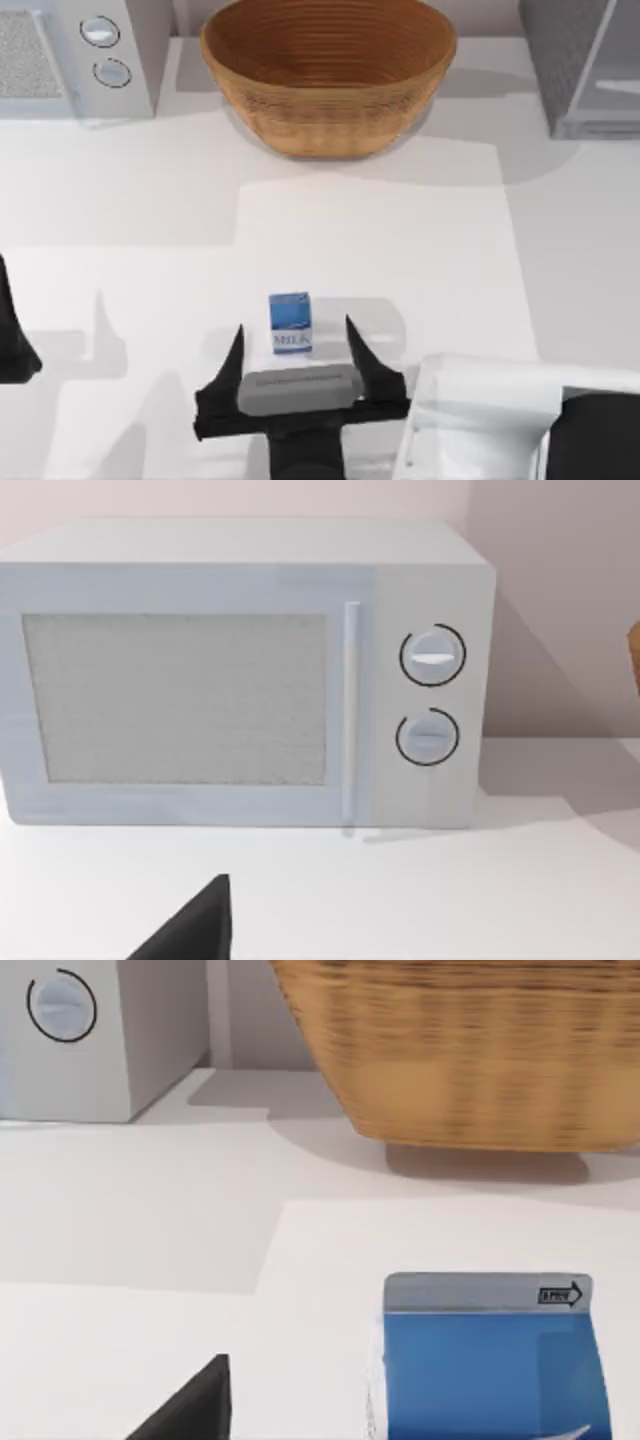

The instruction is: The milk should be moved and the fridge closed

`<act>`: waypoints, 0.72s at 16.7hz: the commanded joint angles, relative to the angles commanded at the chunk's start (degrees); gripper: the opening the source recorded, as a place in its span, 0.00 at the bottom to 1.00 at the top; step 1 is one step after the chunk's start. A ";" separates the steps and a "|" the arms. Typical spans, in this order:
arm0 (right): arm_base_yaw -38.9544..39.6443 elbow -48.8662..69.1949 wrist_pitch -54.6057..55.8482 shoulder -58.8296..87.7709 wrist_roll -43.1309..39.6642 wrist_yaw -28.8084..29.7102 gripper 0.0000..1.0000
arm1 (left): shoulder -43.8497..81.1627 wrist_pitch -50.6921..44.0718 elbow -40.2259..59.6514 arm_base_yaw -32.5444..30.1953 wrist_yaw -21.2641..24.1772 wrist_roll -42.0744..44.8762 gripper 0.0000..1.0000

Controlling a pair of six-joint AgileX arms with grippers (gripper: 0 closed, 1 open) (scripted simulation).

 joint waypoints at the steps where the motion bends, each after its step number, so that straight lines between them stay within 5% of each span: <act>1: 0.06 0.25 0.20 0.35 0.01 0.03 1.00 | 0.00 0.00 0.00 0.00 0.00 0.00 1.00; 12: -5.49 4.41 -2.42 1.53 -0.33 -5.50 1.00 | 0.00 0.00 0.00 0.00 0.00 0.00 1.00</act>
